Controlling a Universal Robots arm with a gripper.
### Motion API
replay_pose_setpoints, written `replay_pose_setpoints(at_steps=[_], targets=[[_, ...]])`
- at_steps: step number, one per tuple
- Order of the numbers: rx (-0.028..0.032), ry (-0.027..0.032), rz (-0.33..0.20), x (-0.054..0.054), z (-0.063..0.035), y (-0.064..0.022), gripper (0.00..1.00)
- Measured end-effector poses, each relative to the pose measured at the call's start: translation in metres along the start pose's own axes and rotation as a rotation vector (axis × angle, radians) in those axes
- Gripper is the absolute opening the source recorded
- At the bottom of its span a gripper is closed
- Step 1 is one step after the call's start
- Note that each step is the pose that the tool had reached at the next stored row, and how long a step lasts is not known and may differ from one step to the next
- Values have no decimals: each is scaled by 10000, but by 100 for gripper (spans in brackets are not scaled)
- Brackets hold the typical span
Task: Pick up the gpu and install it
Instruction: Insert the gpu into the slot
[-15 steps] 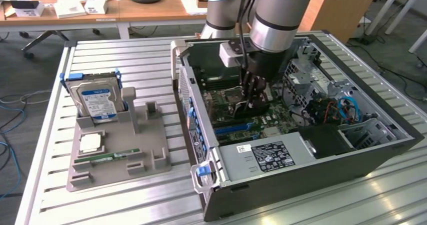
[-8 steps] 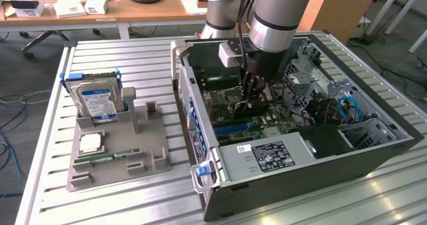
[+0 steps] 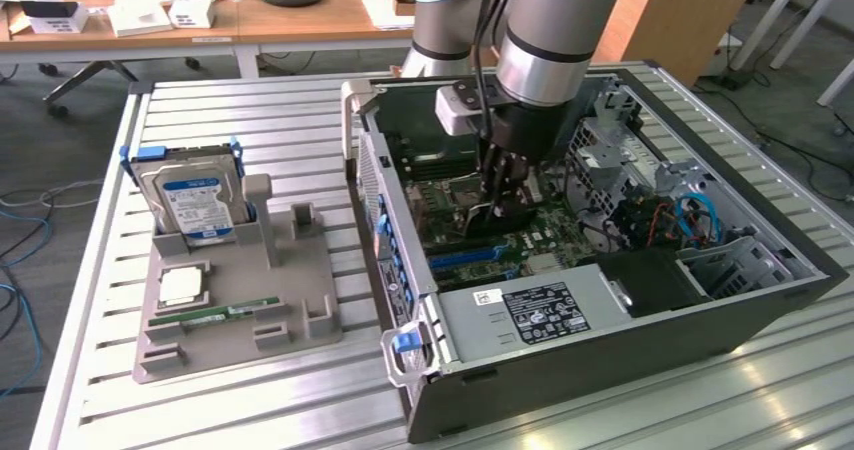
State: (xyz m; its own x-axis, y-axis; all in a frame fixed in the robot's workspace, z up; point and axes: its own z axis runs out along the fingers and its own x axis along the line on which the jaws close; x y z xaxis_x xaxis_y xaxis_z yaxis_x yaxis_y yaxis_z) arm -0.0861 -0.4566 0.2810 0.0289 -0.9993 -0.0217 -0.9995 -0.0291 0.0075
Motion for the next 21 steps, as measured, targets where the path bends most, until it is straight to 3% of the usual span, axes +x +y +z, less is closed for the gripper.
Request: replay_pose_setpoints(at_steps=[21], targets=[[0, 0, 1, 1, 59, 0, 26]])
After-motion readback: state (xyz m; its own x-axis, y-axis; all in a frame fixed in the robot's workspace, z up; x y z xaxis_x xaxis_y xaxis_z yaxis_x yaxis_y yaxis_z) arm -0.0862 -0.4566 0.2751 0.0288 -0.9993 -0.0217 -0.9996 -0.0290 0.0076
